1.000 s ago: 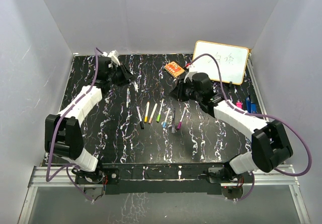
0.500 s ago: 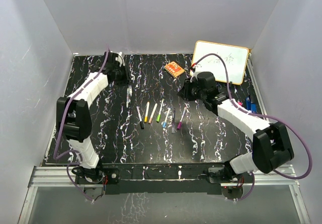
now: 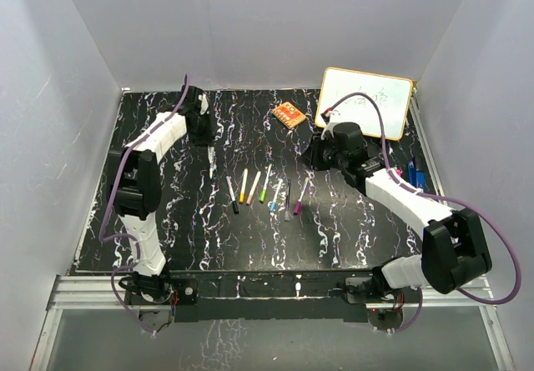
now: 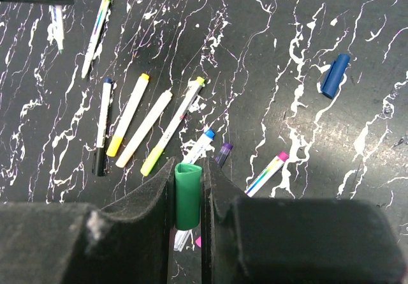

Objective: Open the pen caps

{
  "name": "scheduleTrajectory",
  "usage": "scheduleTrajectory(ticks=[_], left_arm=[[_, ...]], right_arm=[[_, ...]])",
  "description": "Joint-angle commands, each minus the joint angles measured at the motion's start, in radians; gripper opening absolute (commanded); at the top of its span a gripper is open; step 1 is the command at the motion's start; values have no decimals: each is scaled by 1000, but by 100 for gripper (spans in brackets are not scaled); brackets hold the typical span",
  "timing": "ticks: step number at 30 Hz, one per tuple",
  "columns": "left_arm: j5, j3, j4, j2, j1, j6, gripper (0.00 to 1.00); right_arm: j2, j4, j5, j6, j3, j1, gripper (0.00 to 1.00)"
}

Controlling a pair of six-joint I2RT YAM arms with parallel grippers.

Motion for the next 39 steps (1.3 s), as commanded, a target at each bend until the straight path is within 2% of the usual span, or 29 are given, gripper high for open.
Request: scheduleTrajectory(ticks=[1,10,30,39], left_arm=[[45,25,-16,-3,-1,1,0],[56,50,-26,47,-30,-3,1],[-41,109,-45,162,-92,-11,1],[-64,126,-70,184,-93,-2,7]], right_arm=[[-32,53,-13,-4,1,-10,0],[-42,63,-23,12,-15,-18,0],[-48,64,-22,13,-26,-42,0],[-39,68,-30,12,-24,-56,0]])
